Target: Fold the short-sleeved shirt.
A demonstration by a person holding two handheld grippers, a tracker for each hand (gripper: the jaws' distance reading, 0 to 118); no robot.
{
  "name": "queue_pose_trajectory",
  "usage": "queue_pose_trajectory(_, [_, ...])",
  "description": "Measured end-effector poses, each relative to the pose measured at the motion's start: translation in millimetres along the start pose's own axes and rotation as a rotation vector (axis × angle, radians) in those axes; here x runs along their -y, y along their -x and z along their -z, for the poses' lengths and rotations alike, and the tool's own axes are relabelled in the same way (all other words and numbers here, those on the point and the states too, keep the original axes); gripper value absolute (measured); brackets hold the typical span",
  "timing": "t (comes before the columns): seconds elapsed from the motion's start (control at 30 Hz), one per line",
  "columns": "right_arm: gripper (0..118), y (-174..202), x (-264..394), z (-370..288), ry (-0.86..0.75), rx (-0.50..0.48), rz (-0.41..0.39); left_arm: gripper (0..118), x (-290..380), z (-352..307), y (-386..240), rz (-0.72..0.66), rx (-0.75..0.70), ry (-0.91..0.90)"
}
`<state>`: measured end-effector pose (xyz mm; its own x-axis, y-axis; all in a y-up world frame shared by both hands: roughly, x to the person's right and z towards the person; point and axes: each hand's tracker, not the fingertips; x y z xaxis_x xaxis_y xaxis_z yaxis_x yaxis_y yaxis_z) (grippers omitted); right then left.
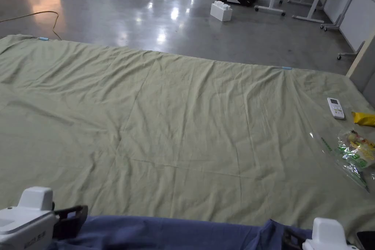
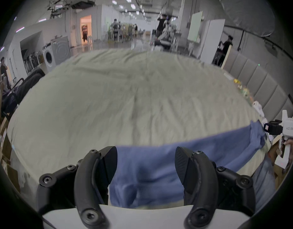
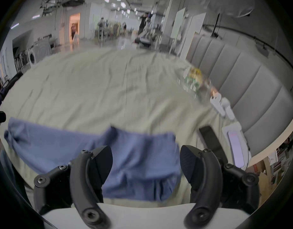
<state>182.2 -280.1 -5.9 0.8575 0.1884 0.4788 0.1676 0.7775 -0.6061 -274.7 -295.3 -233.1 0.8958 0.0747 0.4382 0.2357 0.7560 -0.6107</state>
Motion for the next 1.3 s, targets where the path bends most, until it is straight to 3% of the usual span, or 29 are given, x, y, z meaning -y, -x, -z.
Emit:
queue_pose_trajectory(0.1, [88,10,-26,-14,-0.162,-0.033,0.051,74,-24,-6,-23,0.024,-0.011,-0.134])
queue_pose_trajectory(0.23, [88,33,-56,-28,-0.323,-0.007,0.080,73,-53,-16,-57,0.059,-0.069,-0.306])
queue_pose_trajectory(0.37, [79,55,-77,-38,-0.460,-0.022,0.074,72,-73,-30,-85,0.057,-0.121,-0.450])
queue_pose_trajectory(0.43, [63,64,-86,-44,-0.554,-0.008,0.042,71,-78,-37,-94,0.042,-0.133,-0.503])
queue_pose_trajectory(0.47, [46,67,-90,-45,-0.553,-0.002,0.044,64,-80,-39,-96,0.043,-0.132,-0.516])
queue_pose_trajectory(0.53, [19,70,-93,-45,-0.571,-0.028,0.092,43,-82,-42,-103,0.054,-0.146,-0.547])
queue_pose_trajectory(0.57, [13,72,-94,-45,-0.571,-0.029,0.116,22,-83,-43,-107,0.068,-0.165,-0.563])
queue_pose_trajectory(0.6, [13,75,-96,-46,-0.572,-0.018,0.107,12,-85,-44,-109,0.074,-0.172,-0.564])
queue_pose_trajectory(0.63, [12,77,-98,-47,-0.600,0.004,0.081,12,-85,-45,-111,0.079,-0.179,-0.571])
queue_pose_trajectory(0.7, [8,78,-96,-45,-0.569,-0.052,0.148,11,-85,-49,-112,0.071,-0.162,-0.580])
queue_pose_trajectory(0.77, [4,81,-98,-50,-0.615,-0.022,0.105,5,-86,-49,-113,0.073,-0.165,-0.587])
queue_pose_trajectory(0.83, [2,83,-95,-51,-0.624,-0.039,0.111,2,-85,-53,-111,0.067,-0.148,-0.601])
queue_pose_trajectory(1.03, [1,86,-100,-57,-0.670,-0.023,0.049,2,-82,-54,-93,0.074,-0.154,-0.561])
queue_pose_trajectory(1.3, [1,81,-95,-50,-0.641,-0.020,0.009,2,-59,-45,-10,-0.035,-0.074,-0.268])
